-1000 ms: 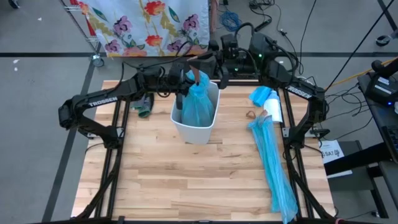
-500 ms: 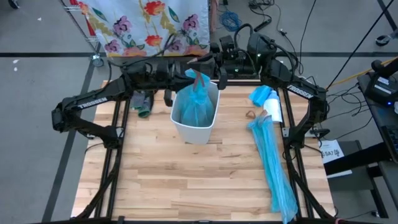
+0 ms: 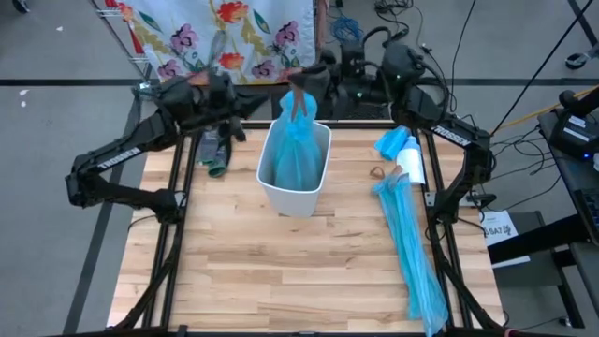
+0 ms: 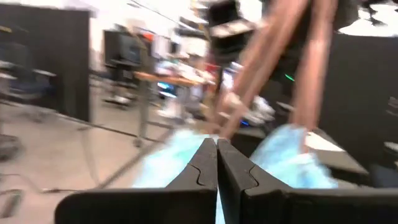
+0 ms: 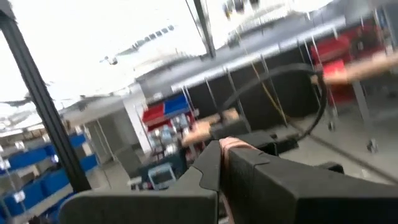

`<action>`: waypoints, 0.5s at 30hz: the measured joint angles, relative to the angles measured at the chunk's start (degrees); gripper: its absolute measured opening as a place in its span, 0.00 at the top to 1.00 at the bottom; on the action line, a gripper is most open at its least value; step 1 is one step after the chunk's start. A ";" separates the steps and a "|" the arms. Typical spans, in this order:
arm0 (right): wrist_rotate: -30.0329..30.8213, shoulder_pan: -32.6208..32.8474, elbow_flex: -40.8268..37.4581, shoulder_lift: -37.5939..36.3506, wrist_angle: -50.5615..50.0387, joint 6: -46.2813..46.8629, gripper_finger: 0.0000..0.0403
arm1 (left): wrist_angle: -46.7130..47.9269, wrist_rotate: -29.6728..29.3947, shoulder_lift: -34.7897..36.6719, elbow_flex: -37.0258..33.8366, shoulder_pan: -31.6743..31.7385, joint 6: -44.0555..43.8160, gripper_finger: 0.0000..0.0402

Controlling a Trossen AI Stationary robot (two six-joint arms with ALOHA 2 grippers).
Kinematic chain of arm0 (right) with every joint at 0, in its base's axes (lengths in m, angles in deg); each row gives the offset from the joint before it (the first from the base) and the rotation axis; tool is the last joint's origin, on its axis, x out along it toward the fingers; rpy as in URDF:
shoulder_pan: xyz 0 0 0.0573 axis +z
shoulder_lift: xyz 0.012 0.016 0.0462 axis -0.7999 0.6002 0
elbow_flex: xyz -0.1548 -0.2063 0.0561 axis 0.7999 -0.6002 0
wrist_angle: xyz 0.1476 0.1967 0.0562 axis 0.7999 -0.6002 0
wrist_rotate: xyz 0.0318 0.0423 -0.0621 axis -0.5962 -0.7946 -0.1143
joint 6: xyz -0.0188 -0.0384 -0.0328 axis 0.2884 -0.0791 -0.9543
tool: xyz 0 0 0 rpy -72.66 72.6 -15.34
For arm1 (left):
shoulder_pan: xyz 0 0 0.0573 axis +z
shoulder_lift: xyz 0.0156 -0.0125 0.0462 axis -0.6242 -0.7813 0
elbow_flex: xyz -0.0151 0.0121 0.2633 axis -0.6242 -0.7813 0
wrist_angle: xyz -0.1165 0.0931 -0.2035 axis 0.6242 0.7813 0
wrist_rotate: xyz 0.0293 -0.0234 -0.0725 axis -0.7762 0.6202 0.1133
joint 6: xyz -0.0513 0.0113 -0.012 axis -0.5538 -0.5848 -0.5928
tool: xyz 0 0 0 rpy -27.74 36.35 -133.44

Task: Place trash/remove bag and relplace
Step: Remove the blue trash bag from the trash bin

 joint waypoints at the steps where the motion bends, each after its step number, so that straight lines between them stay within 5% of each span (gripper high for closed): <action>1: -0.02 -0.38 0.00 0.02 2.25 0.24 1.00 | 0.27 -1.27 0.71 0.01 0.44 0.10 1.00; 11: 0.40 -8.59 0.73 0.09 29.76 11.47 1.00 | 9.67 -4.51 4.51 0.06 3.48 2.96 1.00; 15: 4.88 -11.48 5.95 0.09 33.46 13.86 1.00 | 13.63 -4.72 4.90 0.06 3.85 2.63 1.00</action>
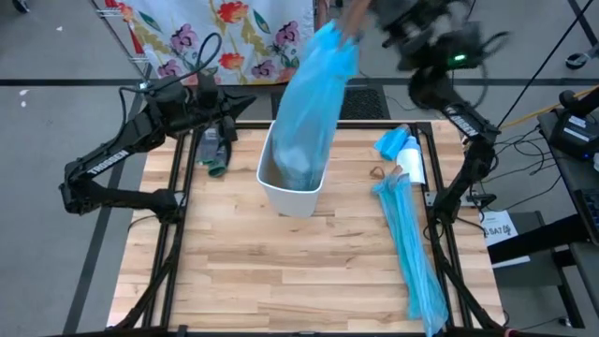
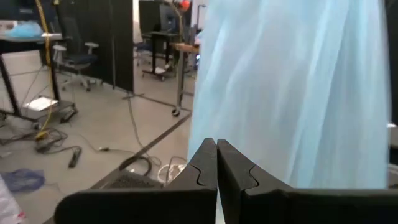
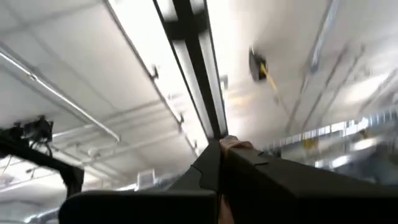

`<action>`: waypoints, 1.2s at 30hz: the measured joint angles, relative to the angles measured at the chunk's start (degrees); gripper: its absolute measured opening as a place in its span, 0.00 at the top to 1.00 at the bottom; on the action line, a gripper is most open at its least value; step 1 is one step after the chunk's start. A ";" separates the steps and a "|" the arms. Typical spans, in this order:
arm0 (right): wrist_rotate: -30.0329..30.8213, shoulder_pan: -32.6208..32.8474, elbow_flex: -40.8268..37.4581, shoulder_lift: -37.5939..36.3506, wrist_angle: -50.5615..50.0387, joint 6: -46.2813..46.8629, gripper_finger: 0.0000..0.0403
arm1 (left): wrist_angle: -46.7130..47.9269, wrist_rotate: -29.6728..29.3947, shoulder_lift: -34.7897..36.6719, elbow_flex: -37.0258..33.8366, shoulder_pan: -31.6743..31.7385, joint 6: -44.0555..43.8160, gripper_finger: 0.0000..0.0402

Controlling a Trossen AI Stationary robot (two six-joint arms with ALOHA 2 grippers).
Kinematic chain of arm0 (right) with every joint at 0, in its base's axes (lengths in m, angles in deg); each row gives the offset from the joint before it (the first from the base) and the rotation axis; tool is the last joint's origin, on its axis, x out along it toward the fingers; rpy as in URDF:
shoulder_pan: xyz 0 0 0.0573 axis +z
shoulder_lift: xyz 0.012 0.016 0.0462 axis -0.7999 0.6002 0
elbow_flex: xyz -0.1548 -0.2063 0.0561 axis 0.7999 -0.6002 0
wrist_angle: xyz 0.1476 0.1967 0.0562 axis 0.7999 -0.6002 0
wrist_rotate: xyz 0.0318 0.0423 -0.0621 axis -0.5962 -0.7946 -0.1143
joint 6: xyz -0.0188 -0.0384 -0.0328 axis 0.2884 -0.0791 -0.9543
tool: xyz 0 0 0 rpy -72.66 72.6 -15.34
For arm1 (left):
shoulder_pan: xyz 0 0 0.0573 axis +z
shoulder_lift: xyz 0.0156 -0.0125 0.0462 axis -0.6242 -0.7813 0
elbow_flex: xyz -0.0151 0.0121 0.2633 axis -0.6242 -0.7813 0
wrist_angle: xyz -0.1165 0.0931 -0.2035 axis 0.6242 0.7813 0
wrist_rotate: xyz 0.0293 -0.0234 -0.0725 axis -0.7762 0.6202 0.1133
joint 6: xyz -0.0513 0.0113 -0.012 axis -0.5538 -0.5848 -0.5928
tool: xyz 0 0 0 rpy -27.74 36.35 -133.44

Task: Place trash/remove bag and relplace
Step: Remove the blue trash bag from the trash bin

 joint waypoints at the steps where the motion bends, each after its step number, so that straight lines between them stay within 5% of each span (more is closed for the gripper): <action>1: 0.08 -0.76 2.19 0.04 -0.22 -0.78 1.00 | 0.59 -0.16 0.10 0.00 0.01 0.09 1.00; 5: 0.41 -2.88 11.17 -0.12 -1.51 -6.67 1.00 | 2.12 -0.13 0.22 0.00 -0.05 0.20 1.00; 19: 4.57 -11.30 11.42 -10.62 -8.54 -18.82 1.00 | 4.80 -0.48 0.18 0.00 0.23 0.33 1.00; 36: 4.38 -13.03 11.40 -9.93 -46.86 -17.60 1.00 | 6.04 -2.07 0.15 0.00 0.23 1.40 1.00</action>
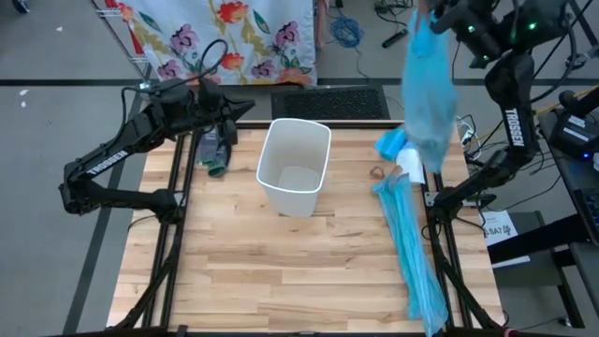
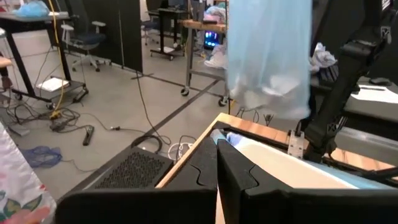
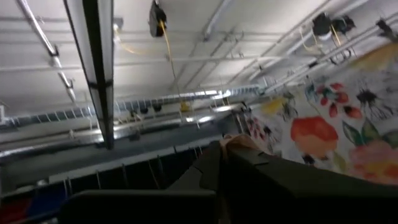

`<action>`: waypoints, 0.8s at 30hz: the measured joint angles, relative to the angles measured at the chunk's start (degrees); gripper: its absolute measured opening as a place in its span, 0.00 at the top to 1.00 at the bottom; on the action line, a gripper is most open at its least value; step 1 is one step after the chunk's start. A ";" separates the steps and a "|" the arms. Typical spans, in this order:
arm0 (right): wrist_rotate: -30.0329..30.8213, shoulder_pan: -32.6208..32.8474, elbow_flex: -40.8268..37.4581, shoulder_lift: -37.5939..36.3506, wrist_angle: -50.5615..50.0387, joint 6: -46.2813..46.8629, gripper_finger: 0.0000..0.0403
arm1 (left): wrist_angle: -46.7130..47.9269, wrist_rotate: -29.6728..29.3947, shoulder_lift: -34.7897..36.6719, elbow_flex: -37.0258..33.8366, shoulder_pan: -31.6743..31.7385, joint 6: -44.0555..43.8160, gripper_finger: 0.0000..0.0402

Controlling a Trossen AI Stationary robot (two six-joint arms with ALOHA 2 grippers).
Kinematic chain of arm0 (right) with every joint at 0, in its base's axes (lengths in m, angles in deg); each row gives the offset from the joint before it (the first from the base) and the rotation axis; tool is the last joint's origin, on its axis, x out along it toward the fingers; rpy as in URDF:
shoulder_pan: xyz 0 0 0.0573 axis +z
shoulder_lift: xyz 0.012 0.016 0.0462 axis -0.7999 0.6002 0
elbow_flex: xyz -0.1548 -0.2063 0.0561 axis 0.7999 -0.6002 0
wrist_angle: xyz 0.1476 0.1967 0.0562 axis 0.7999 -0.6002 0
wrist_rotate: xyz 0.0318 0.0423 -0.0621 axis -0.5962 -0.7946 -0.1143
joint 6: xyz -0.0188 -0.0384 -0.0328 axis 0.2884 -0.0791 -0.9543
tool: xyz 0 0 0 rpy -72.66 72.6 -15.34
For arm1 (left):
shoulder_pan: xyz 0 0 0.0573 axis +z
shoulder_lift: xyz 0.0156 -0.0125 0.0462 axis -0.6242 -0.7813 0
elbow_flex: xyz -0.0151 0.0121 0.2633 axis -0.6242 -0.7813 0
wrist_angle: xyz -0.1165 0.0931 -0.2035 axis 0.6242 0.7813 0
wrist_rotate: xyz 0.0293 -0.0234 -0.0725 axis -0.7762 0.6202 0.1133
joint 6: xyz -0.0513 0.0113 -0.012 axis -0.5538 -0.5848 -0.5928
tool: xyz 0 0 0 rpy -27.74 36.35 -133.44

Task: Place trash/remove bag and relplace
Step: Remove the blue trash bag from the trash bin

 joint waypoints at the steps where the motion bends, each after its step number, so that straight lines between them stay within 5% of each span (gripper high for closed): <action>1: 0.02 0.00 -0.02 -0.14 -2.17 -0.04 1.00 | 0.65 0.00 0.00 0.00 0.00 -0.01 1.00; 6: 1.88 0.09 -0.07 -1.81 -14.40 -1.19 1.00 | 3.09 -0.90 -0.02 0.00 0.00 0.35 1.00; 14: 20.65 6.01 -0.09 -5.33 -30.23 -8.58 1.00 | 3.87 -4.05 -0.28 -0.02 0.04 1.84 1.00; 24: 22.45 13.89 -0.04 -4.12 -40.57 -4.70 1.00 | 4.02 -4.95 -0.57 -0.02 0.11 3.94 1.00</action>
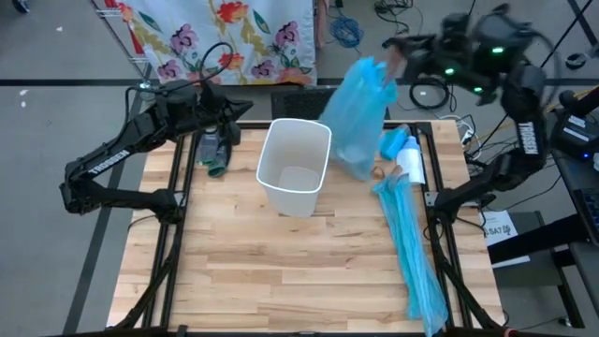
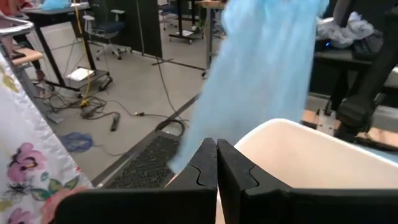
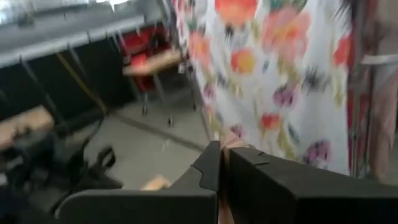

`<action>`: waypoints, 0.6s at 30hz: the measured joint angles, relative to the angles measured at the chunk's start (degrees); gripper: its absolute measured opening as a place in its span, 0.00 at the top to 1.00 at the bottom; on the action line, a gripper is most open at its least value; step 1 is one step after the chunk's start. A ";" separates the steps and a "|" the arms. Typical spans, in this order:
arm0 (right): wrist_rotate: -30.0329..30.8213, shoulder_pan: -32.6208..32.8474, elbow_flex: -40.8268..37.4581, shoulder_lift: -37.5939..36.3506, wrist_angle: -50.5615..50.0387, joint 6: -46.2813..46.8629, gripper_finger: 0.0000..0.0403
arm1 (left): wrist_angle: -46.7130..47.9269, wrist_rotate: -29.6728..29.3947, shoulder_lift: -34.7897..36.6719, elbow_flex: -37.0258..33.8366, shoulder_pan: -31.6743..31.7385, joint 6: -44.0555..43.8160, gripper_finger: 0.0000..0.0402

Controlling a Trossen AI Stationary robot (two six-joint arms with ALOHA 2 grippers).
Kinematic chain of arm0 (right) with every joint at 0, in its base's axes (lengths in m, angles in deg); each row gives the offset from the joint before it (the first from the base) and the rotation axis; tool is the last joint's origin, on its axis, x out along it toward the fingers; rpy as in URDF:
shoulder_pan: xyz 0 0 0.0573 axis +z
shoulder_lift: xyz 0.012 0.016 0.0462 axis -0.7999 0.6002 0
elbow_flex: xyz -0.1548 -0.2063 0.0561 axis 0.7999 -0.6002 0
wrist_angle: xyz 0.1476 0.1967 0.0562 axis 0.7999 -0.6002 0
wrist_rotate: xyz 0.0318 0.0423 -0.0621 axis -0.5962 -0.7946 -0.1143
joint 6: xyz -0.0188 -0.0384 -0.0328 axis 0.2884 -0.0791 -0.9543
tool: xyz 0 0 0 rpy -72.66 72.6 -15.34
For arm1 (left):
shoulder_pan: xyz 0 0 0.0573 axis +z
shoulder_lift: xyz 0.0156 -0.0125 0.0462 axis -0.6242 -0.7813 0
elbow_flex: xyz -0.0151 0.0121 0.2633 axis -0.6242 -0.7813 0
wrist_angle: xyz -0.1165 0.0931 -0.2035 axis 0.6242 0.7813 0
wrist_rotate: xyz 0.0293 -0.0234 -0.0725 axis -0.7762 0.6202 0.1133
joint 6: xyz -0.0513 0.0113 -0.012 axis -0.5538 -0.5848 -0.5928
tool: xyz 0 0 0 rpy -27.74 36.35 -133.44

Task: Place trash/remove bag and relplace
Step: Remove the blue trash bag from the trash bin

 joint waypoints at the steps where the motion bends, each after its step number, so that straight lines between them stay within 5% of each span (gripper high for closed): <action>1: -0.02 0.90 -0.06 0.79 -0.47 0.61 1.00 | 0.04 -0.26 -0.10 0.00 0.17 0.44 1.00; 14: 0.25 8.80 0.06 5.63 6.19 -0.05 1.00 | 1.57 -0.54 -1.25 -0.09 1.63 0.52 1.00; 18: 6.25 8.97 0.06 5.48 3.76 -0.97 1.00 | 1.48 -0.53 -1.25 -0.09 1.68 0.52 1.00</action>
